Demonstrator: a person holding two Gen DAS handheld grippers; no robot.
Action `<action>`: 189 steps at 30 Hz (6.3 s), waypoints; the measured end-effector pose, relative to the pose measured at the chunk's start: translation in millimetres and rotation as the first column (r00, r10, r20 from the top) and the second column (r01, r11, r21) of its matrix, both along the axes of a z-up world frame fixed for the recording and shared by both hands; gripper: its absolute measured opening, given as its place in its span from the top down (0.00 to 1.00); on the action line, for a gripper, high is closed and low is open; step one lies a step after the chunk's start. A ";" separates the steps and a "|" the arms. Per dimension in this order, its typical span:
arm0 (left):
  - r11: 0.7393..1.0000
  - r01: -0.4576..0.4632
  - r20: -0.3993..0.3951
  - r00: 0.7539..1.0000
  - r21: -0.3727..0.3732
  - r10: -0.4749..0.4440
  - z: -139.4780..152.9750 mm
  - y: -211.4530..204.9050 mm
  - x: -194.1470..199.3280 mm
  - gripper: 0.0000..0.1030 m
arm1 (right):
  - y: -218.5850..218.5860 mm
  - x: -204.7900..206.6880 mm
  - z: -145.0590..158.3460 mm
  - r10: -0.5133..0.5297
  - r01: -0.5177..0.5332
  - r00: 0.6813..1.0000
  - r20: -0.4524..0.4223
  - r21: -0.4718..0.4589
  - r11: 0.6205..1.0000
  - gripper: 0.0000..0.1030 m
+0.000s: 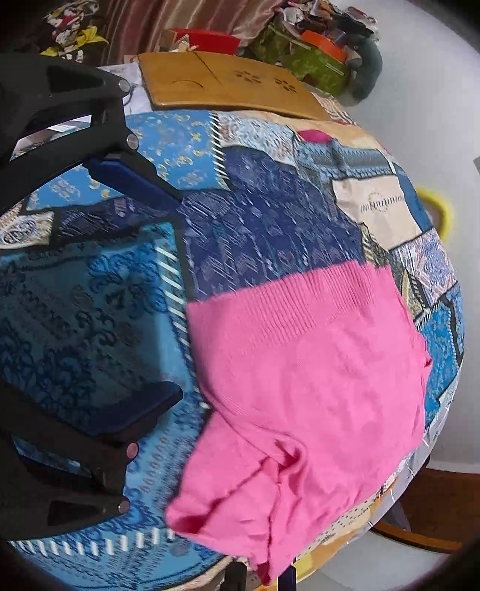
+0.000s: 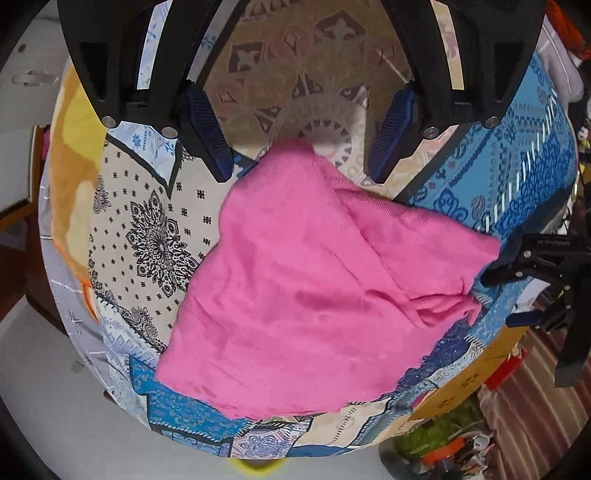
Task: Fold small clothes
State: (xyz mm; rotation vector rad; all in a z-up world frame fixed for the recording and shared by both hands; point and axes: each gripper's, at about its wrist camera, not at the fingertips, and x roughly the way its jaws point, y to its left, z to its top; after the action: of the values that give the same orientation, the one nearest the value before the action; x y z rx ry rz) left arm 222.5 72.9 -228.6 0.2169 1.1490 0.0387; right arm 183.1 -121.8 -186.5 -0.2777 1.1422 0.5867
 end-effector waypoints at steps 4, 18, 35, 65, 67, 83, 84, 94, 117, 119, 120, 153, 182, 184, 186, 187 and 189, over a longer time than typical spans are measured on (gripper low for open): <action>0.998 0.060 0.010 0.998 0.033 -0.060 -2.4 -16.7 10.2 0.08 | 3.6 4.9 -3.1 0.004 -0.004 1.000 0.001 0.006 1.000 0.29; 0.984 0.170 0.082 0.983 -0.052 -0.165 -7.7 -39.2 31.6 0.28 | 14.5 16.9 -8.9 0.061 -0.063 0.997 0.039 0.064 0.996 0.54; 0.971 0.208 0.127 0.973 -0.114 -0.194 8.7 -55.7 43.8 0.93 | 11.2 21.9 22.2 0.032 -0.049 0.991 0.126 0.136 0.990 0.89; 0.982 0.083 0.260 0.965 -0.171 -0.037 78.3 -34.7 212.9 0.93 | 24.7 181.9 81.4 -0.131 0.079 0.958 0.256 0.204 0.976 0.90; 0.981 0.069 0.232 0.972 -0.183 -0.025 67.9 -32.5 231.1 0.93 | 26.8 197.9 68.7 -0.142 0.098 0.962 0.235 0.191 0.977 0.90; 0.975 -0.066 0.115 0.989 -0.212 0.092 35.9 -7.3 285.1 0.47 | 4.9 244.0 43.8 -0.260 0.222 0.953 0.153 0.226 0.948 0.58; 0.973 -0.078 0.128 0.986 -0.216 0.108 41.0 -1.9 281.5 0.43 | 1.2 242.8 46.5 -0.267 0.228 0.952 0.153 0.231 0.946 0.55; 0.968 -0.140 0.113 0.979 -0.210 0.167 52.4 35.6 243.7 0.15 | -16.0 214.6 54.0 -0.256 0.228 0.959 0.119 0.209 0.951 0.26; 0.794 -0.269 -0.133 0.963 -0.545 0.235 -31.3 50.9 256.5 0.15 | -30.7 225.9 -26.3 -0.305 0.344 0.937 -0.171 0.301 0.889 0.24; 0.763 -0.272 -0.150 0.962 -0.587 0.228 -35.5 49.7 260.9 0.16 | -26.1 226.8 -27.8 -0.307 0.341 0.939 -0.155 0.306 0.889 0.24; 0.755 -0.273 -0.153 0.962 -0.596 0.227 -36.9 48.2 262.9 0.18 | -23.7 226.7 -26.7 -0.303 0.333 0.942 -0.141 0.311 0.890 0.26; 0.839 -0.132 0.151 0.958 -0.527 0.245 107.1 64.8 149.9 0.98 | 25.4 148.9 92.2 -0.188 0.138 0.977 0.101 0.370 0.919 0.94; 0.840 -0.224 -0.096 0.974 -0.494 0.204 7.1 67.2 192.4 0.21 | -3.7 137.1 11.3 -0.202 0.197 0.979 -0.005 0.248 0.949 0.40; 0.840 -0.219 -0.108 0.976 -0.497 0.190 1.0 63.6 194.6 0.21 | 0.0 139.7 5.2 -0.197 0.199 0.980 -0.033 0.251 0.947 0.40; 0.845 -0.218 -0.126 0.976 -0.488 0.179 -7.8 58.8 198.6 0.21 | 3.4 141.5 0.2 -0.197 0.201 0.980 -0.041 0.252 0.947 0.40; 0.846 -0.217 -0.132 0.976 -0.488 0.174 -11.3 56.7 200.5 0.21 | 4.8 142.5 -2.7 -0.199 0.204 0.979 -0.047 0.257 0.945 0.40; 0.855 -0.202 -0.130 0.979 -0.478 0.158 -16.6 51.5 203.9 0.21 | 6.8 144.4 -6.5 -0.200 0.210 0.978 -0.063 0.273 0.939 0.40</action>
State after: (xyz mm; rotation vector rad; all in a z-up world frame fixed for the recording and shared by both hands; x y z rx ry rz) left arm 426.3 124.5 -245.2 -0.3472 1.2251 -0.0982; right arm 327.5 -115.0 -193.0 0.0943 1.0904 0.5606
